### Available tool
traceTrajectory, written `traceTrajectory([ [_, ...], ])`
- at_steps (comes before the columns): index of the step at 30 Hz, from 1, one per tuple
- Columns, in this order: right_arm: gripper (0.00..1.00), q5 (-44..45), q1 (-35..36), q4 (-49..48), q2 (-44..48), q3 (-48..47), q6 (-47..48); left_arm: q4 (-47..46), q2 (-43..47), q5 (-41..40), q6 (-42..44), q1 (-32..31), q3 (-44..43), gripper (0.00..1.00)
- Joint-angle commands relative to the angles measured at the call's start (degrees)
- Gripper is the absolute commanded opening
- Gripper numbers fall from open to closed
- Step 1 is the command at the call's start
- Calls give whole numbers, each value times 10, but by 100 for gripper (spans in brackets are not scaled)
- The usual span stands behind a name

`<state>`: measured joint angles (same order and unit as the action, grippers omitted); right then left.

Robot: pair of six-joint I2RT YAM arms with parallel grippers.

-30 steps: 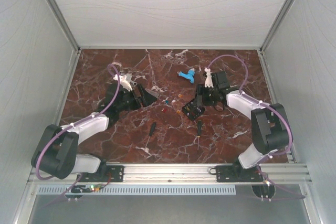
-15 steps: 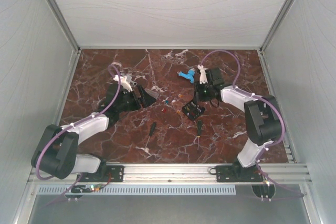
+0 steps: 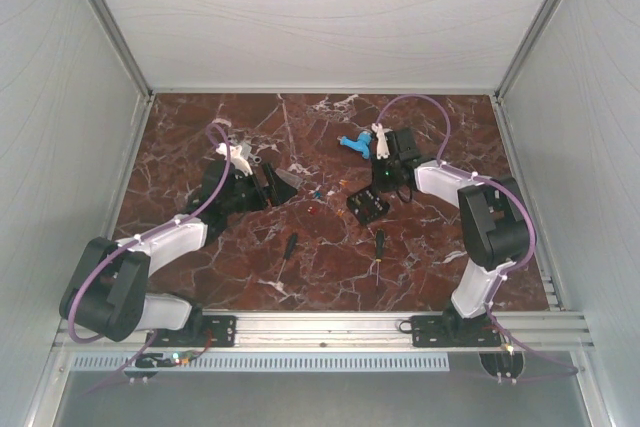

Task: Snap on the fuse box
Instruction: Move the fuse box base at the center of the board.

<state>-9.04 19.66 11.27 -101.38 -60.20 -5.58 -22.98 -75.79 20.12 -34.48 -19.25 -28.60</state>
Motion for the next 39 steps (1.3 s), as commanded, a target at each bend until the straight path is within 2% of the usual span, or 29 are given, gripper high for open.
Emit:
traceTrajectory([
  [1, 6, 50, 3, -3, -11, -24, -19, -12, 3, -7, 6, -4, -5, 100],
  [8, 0, 93, 3, 2, -18, -33, -84, -9, -1, -7, 3, -4, -7, 100],
  [15, 1, 79, 3, -15, -16, -28, -57, -1, 11, -15, 1, -4, -3, 100],
  [18, 7, 80, 3, -13, -5, -30, -42, 1, 16, -16, 1, -4, -1, 100],
  [22, 21, 70, 11, -10, 29, -27, -28, 4, 23, -16, -3, -4, 4, 100],
  [25, 30, 59, 48, 8, 68, -25, 0, 14, 36, -27, -6, -4, 11, 100],
  [32, 34, 47, 129, 39, 89, -21, 36, 44, 49, -64, -28, 2, 23, 100],
  [39, 37, 104, 206, 59, 57, -33, -42, 32, 45, -45, -55, 37, 41, 100],
])
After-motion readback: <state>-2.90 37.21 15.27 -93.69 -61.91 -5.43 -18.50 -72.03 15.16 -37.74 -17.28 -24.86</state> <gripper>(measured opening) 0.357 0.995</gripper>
